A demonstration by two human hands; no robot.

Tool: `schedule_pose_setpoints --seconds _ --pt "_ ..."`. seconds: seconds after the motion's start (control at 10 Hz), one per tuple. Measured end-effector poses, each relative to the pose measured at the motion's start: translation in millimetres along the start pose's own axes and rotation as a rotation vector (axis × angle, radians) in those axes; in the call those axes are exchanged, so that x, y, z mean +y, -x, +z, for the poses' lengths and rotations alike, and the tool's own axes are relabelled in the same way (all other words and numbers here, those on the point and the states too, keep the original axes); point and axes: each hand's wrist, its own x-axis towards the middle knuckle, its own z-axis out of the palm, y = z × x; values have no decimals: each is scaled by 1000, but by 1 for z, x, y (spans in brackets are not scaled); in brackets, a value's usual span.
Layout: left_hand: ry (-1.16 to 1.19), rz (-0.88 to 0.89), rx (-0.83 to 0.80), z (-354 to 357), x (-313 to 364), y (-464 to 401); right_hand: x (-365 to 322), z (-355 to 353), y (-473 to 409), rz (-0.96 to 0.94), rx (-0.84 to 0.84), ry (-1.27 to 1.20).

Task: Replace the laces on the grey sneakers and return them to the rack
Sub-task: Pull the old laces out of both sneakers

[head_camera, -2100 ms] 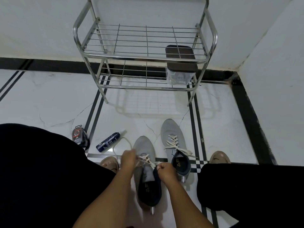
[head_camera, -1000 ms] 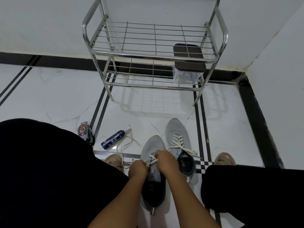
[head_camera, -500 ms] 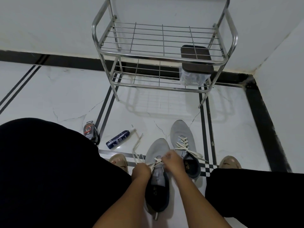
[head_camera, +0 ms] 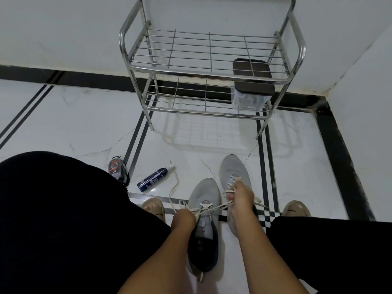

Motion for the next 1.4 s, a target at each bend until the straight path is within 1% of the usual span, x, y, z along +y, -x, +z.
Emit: schedule_pose_setpoints --seconds 0.1,0.2,0.3,0.4,0.5,0.6,0.7,0.8,0.9,1.0,1.1,1.2,1.3,1.4 --pt "12 18 10 -1 3 2 12 20 13 -318 -234 588" --pt "9 18 1 -2 3 4 44 35 40 -428 -330 933" --pt "-9 14 -5 -4 2 3 41 35 34 -198 -205 589" --pt "-19 -19 -3 -5 1 3 22 20 9 48 -20 -3" --pt "-20 -45 -5 -5 2 5 -6 3 0 29 60 -155" --pt "-19 -24 -3 -4 10 10 -2 2 4 -186 69 340" --pt "-14 132 42 -2 15 14 20 9 23 -266 -85 700" --pt "-10 282 34 -1 13 15 42 14 40 -195 -389 901" --pt "-98 350 26 -1 11 13 50 9 34 -97 -341 828" --pt "-249 455 95 2 12 14 56 5 28 -11 -322 696" --pt "-461 514 171 9 12 16 63 7 24 3 -350 616" --pt "-489 519 195 14 11 18 68 11 22 18 -363 548" --pt "-408 516 213 16 11 17 72 12 18 30 -364 510" --pt "-416 513 179 15 10 13 76 13 16 38 -360 478"
